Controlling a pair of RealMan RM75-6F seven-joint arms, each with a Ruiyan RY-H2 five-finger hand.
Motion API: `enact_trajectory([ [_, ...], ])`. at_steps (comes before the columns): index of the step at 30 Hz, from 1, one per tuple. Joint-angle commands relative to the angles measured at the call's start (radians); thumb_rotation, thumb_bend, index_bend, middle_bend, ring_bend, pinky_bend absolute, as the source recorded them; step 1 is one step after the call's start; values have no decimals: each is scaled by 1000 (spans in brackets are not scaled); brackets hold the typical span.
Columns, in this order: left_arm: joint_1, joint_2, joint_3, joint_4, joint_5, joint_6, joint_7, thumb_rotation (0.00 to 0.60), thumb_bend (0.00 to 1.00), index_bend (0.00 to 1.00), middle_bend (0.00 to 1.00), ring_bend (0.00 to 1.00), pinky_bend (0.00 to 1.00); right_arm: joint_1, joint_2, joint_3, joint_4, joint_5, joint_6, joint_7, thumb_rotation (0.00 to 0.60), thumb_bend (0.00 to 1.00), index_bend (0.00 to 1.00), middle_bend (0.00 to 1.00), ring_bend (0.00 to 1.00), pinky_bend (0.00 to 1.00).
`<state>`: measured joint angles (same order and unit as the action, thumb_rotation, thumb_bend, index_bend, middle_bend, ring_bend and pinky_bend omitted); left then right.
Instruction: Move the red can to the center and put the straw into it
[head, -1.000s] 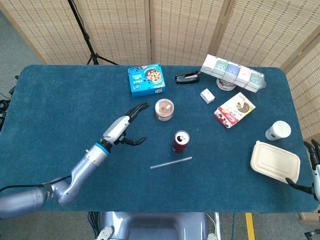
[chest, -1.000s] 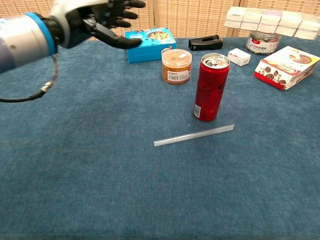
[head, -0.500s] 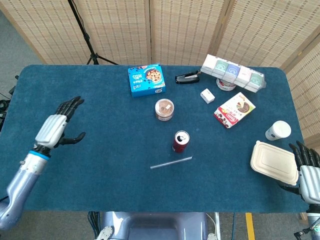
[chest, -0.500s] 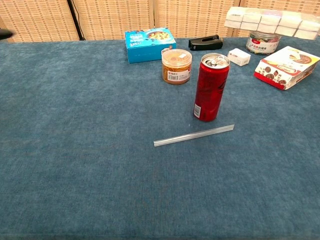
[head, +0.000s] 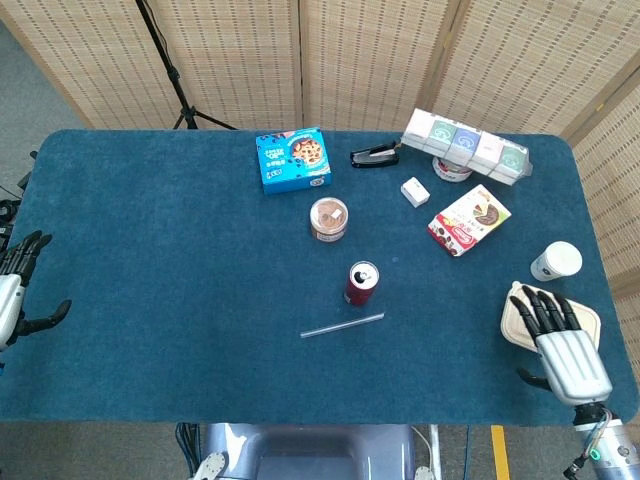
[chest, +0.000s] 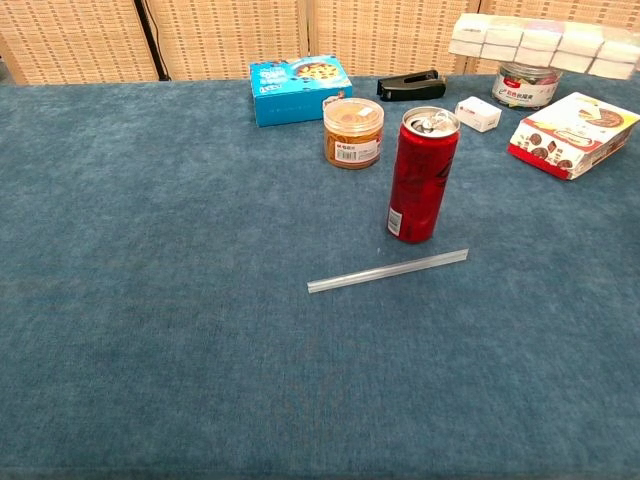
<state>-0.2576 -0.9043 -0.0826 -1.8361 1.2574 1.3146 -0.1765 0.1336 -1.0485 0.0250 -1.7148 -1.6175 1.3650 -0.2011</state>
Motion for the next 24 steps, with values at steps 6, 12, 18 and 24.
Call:
enact_trajectory([
  [6, 40, 43, 4, -20, 49, 32, -46, 600, 302, 0, 0, 0, 0, 112, -2, -24, -40, -62, -151, -6, 600, 0, 86, 0, 0, 0],
  [12, 54, 61, -1, -24, 55, 33, -65, 600, 303, 0, 0, 0, 0, 178, -5, -23, -116, -72, -237, -36, 600, 0, 97, 31, 0, 3],
  [18, 58, 75, -2, -31, 61, 18, -76, 600, 304, 0, 0, 0, 0, 232, -26, -12, -178, -74, -295, -71, 600, 0, 113, 78, 0, 30],
  [24, 62, 78, -4, -27, 70, 14, -91, 600, 303, 0, 0, 0, 0, 296, -72, 5, -188, -25, -387, -97, 600, 0, 122, 86, 0, 35],
])
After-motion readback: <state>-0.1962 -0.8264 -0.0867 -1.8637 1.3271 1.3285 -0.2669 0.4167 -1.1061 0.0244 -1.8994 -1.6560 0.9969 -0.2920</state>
